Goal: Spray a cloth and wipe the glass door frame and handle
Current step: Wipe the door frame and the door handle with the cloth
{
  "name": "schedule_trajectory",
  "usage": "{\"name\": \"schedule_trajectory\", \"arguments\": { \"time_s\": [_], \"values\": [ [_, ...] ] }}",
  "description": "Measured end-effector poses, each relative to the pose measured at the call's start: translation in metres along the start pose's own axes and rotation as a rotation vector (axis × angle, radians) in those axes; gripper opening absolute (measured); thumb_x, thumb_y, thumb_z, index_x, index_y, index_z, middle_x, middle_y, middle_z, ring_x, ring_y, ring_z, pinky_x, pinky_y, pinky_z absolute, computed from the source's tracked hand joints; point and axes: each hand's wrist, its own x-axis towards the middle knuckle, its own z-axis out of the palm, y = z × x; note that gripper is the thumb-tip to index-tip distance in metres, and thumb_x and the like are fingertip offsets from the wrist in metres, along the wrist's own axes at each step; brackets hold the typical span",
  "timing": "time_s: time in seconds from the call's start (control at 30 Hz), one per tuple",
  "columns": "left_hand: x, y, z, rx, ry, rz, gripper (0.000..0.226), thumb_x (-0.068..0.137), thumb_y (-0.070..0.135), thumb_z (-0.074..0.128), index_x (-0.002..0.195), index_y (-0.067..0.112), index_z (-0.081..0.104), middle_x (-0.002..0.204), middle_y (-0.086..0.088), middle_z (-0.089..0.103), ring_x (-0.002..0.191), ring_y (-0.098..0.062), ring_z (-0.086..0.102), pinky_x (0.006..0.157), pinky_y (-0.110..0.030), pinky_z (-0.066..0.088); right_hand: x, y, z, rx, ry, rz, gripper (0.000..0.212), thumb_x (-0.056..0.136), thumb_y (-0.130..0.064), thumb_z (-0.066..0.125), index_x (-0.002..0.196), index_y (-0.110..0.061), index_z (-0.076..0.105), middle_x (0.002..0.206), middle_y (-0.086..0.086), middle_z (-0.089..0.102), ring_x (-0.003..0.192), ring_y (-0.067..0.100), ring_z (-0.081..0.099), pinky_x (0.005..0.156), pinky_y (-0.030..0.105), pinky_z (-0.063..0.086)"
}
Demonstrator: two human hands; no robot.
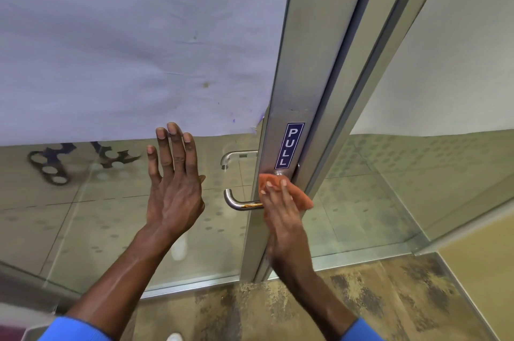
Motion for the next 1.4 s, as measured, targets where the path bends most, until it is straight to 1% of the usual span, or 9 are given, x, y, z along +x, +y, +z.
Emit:
{"name": "schedule_trajectory", "arguments": {
  "time_s": [0.17, 0.27, 0.33, 0.4, 0.53, 0.83, 1.07, 1.23, 1.4],
  "values": [
    [-0.001, 0.0, 0.0, -0.014, 0.008, 0.005, 0.114, 0.098, 0.003, 0.069, 0.176, -0.002, -0.015, 0.183, -0.024, -0.032, 0.171, -0.044, -0.03, 0.139, -0.057, -0.019, -0.012, -0.048, 0.03, -0.006, 0.07, 0.123, 0.102, 0.064, 0.018, 0.063, 0.162, -0.01, 0.048, 0.173, 0.007, 0.039, 0.165, 0.035, 0.028, 0.132, 0.062, 0.023],
    [-0.001, -0.002, 0.001, 0.003, -0.001, 0.002, 0.121, 0.093, -0.002, 0.074, 0.176, -0.002, -0.015, 0.182, -0.025, -0.032, 0.171, -0.044, -0.031, 0.139, -0.057, -0.02, -0.012, -0.074, 0.043, 0.001, 0.059, 0.187, 0.091, 0.079, 0.006, 0.041, 0.168, -0.014, 0.038, 0.175, 0.006, 0.038, 0.166, 0.03, 0.026, 0.129, 0.057, 0.035],
    [-0.002, -0.003, 0.001, -0.001, -0.002, 0.005, 0.114, 0.098, 0.005, 0.068, 0.176, -0.002, -0.015, 0.182, -0.025, -0.033, 0.171, -0.044, -0.031, 0.138, -0.056, -0.021, -0.013, -0.087, 0.053, 0.029, 0.027, 0.154, 0.091, 0.083, 0.0, 0.028, 0.173, -0.014, 0.024, 0.18, 0.006, 0.027, 0.169, 0.026, 0.018, 0.135, 0.052, 0.028],
    [-0.003, -0.005, 0.003, -0.008, -0.013, 0.01, 0.107, 0.102, 0.012, 0.062, 0.176, -0.002, -0.014, 0.182, -0.025, -0.032, 0.171, -0.044, -0.031, 0.138, -0.056, -0.021, -0.015, -0.092, 0.062, 0.013, 0.009, 0.042, 0.088, 0.086, 0.002, 0.034, 0.173, -0.01, 0.021, 0.181, 0.007, 0.021, 0.17, 0.025, 0.016, 0.137, 0.046, 0.019],
    [-0.003, -0.008, 0.004, -0.008, -0.022, 0.026, 0.103, 0.104, 0.024, 0.057, 0.177, -0.002, -0.012, 0.183, -0.025, -0.029, 0.172, -0.043, -0.028, 0.139, -0.055, -0.018, -0.02, -0.083, 0.066, -0.092, -0.051, -0.089, 0.09, 0.085, 0.007, 0.04, 0.172, -0.004, 0.02, 0.182, 0.011, 0.018, 0.17, 0.024, 0.014, 0.134, 0.048, 0.028],
    [-0.001, -0.007, 0.0, -0.004, -0.009, 0.016, 0.122, 0.099, 0.016, 0.079, 0.176, 0.0, -0.015, 0.183, -0.023, -0.032, 0.171, -0.041, -0.03, 0.139, -0.054, -0.02, -0.014, -0.023, 0.046, -0.046, 0.189, 0.043, 0.091, 0.08, 0.025, 0.052, 0.166, 0.004, 0.032, 0.177, 0.018, 0.029, 0.168, 0.033, 0.021, 0.132, 0.057, 0.032],
    [-0.001, -0.005, -0.005, -0.008, -0.017, 0.021, 0.126, 0.099, 0.019, 0.079, 0.175, 0.002, -0.019, 0.181, -0.021, -0.036, 0.17, -0.039, -0.034, 0.138, -0.052, -0.022, 0.002, -0.03, 0.038, 0.323, 0.332, 0.296, 0.079, 0.089, 0.015, 0.043, 0.165, 0.004, 0.031, 0.174, 0.018, 0.034, 0.164, 0.035, 0.031, 0.126, 0.062, 0.04],
    [0.0, -0.004, -0.007, -0.019, -0.028, 0.022, 0.125, 0.1, 0.02, 0.077, 0.174, 0.002, -0.022, 0.18, -0.02, -0.039, 0.169, -0.039, -0.036, 0.138, -0.052, -0.023, 0.017, -0.049, 0.023, 0.792, 0.431, 0.779, 0.072, 0.098, 0.016, 0.054, 0.159, -0.023, 0.048, 0.147, -0.014, 0.064, 0.134, 0.0, 0.063, 0.119, 0.048, 0.053],
    [0.0, -0.004, -0.007, -0.035, -0.029, 0.02, 0.125, 0.1, 0.017, 0.077, 0.174, 0.001, -0.023, 0.18, -0.02, -0.039, 0.169, -0.039, -0.036, 0.138, -0.053, -0.023, 0.02, -0.071, 0.02, 1.559, 0.443, 1.196, 0.056, 0.082, 0.028, 0.051, 0.119, -0.008, 0.075, 0.105, 0.013, 0.082, 0.093, 0.034, 0.077, 0.082, 0.048, 0.066]
  ]
}}
